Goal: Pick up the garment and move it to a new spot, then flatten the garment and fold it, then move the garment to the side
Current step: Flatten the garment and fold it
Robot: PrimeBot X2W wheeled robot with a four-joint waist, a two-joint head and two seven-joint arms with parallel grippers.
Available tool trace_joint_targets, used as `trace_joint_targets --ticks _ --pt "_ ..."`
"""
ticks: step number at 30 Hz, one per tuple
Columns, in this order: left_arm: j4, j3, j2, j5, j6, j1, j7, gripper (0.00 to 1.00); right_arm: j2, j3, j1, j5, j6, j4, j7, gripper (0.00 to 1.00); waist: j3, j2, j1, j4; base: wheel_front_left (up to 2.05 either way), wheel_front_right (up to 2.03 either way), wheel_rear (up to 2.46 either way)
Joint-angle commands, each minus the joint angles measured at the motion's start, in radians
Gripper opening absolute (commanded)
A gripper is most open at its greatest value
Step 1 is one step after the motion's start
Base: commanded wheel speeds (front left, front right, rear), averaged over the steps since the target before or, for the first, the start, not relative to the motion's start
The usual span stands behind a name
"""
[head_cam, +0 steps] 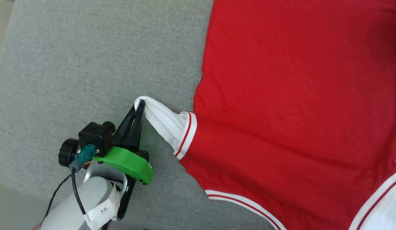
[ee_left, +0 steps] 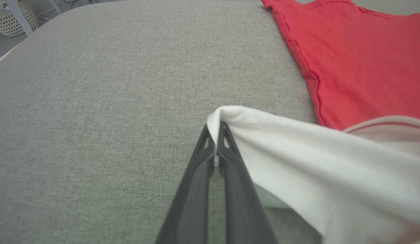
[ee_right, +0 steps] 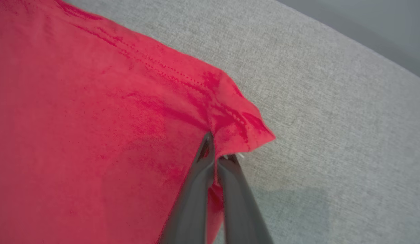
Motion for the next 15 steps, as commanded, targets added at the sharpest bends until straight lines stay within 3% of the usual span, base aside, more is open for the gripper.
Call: trace_joint_targets --ticks 1,6,15 --pt "0.012 0.005 0.0 -0.005 -0.006 0.012 -0.006 0.0 -0.013 0.01 0.024 0.025 -0.001 0.0 -0.035 0.0 -0.065 0.0 -0.0002 -0.022 0.0 0.0 0.0" --pt "0.043 0.014 0.01 -0.018 -0.008 0.049 -0.008 0.0 -0.074 0.067 0.077 0.096 -0.001 -0.065 -0.12 0.0 -0.147 0.0 -0.0002 -0.058 0.0 0.0 0.0" --pt "0.052 0.033 0.05 -0.041 0.012 0.143 -0.011 0.0 -0.255 0.139 0.326 0.21 -0.001 -0.281 -0.255 0.0 -0.266 0.0 -0.0002 -0.148 0.0 0.0 0.0"
